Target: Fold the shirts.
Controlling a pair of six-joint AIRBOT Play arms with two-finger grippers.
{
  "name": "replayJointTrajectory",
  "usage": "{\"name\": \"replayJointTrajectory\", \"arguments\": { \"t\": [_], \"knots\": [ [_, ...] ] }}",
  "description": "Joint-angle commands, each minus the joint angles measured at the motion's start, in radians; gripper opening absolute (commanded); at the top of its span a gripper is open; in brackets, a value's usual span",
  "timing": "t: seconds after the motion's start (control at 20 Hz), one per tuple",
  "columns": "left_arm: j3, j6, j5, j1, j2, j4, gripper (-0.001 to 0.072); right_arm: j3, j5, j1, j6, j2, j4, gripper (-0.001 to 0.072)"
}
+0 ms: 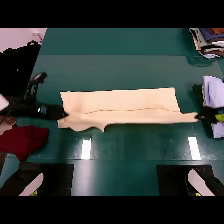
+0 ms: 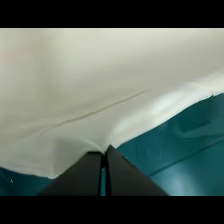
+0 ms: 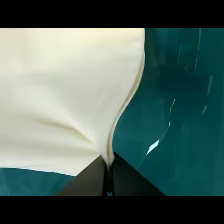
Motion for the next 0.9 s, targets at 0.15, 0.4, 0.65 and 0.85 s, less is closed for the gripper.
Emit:
{"name": "replayJointTrajectory", "arguments": {
  "t": [0.15,0.4,0.65,0.85],
  "knots": [
    [0.224,0.077,0.24,0.054,-0.404,0.008,0.0025,0.28,-0.13,0.156,0.056,-0.41,0.005,0.0016],
    [0.266,0.077,0.327,0.134,-0.525,-0.005,0.0281,0.48,-0.147,0.146,0.056,-0.654,0.203,0.0209],
    [0.327,0.078,0.164,0.134,-0.519,-0.009,0.064,0.56,-0.015,0.069,0.024,-0.732,0.253,0.0487],
    [0.338,0.083,0.08,0.126,-0.519,-0.079,0.0109,0.559,0.068,-0.025,-0.035,-0.733,0.254,0.0486]
  ]
}}
